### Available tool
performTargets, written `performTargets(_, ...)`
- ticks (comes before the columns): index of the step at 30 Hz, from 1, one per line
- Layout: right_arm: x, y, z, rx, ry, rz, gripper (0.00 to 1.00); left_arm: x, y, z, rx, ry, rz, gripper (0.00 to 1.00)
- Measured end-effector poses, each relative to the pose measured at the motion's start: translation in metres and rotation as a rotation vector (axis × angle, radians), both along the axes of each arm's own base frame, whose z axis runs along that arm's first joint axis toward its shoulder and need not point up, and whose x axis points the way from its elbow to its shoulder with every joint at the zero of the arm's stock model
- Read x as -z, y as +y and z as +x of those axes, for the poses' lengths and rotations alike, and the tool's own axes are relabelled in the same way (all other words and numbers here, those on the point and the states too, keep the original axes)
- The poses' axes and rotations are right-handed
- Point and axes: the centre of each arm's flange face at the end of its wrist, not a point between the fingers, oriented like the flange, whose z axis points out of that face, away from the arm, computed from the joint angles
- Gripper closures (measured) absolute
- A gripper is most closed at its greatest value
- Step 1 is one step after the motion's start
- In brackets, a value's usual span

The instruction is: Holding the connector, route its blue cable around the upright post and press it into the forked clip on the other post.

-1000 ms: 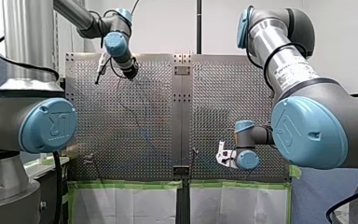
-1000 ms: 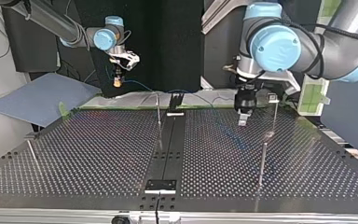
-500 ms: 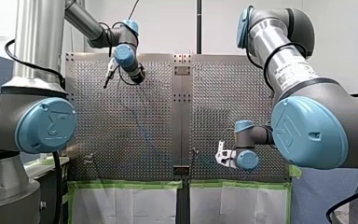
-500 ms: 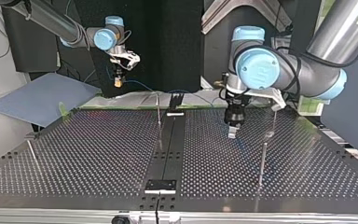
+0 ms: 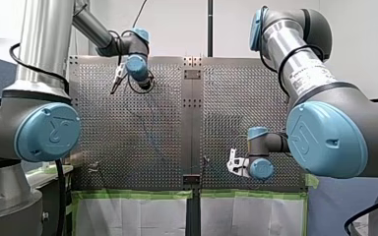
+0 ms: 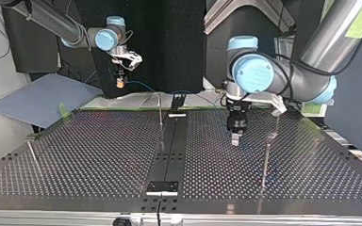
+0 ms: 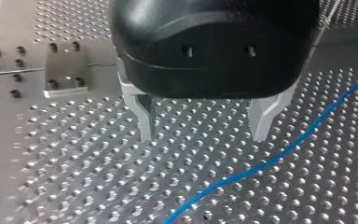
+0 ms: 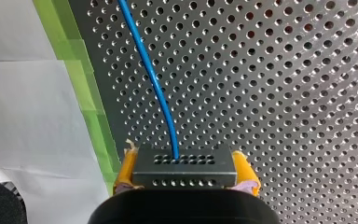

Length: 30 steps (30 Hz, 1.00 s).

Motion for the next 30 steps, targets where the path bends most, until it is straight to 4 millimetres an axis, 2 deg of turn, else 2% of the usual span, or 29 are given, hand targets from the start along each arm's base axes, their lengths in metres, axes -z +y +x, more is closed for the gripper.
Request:
performTargets(8, 0.000, 0.000, 0.001, -0.005, -0.002, -0.001, 1.00, 0.018, -0.004, 0.008, -0.040, 0.021, 0.072, 0.02)
performTargets(24, 0.000, 0.000, 0.001, -0.009, -0.003, 0.000, 1.00, 0.018, 0.006, 0.007, -0.157, 0.022, 0.169, 0.02)
performTargets(30, 0.000, 0.001, 0.002, -0.011, -0.003, 0.000, 1.00, 0.015, 0.003, 0.008, -0.166, -0.002, 0.197, 0.02)
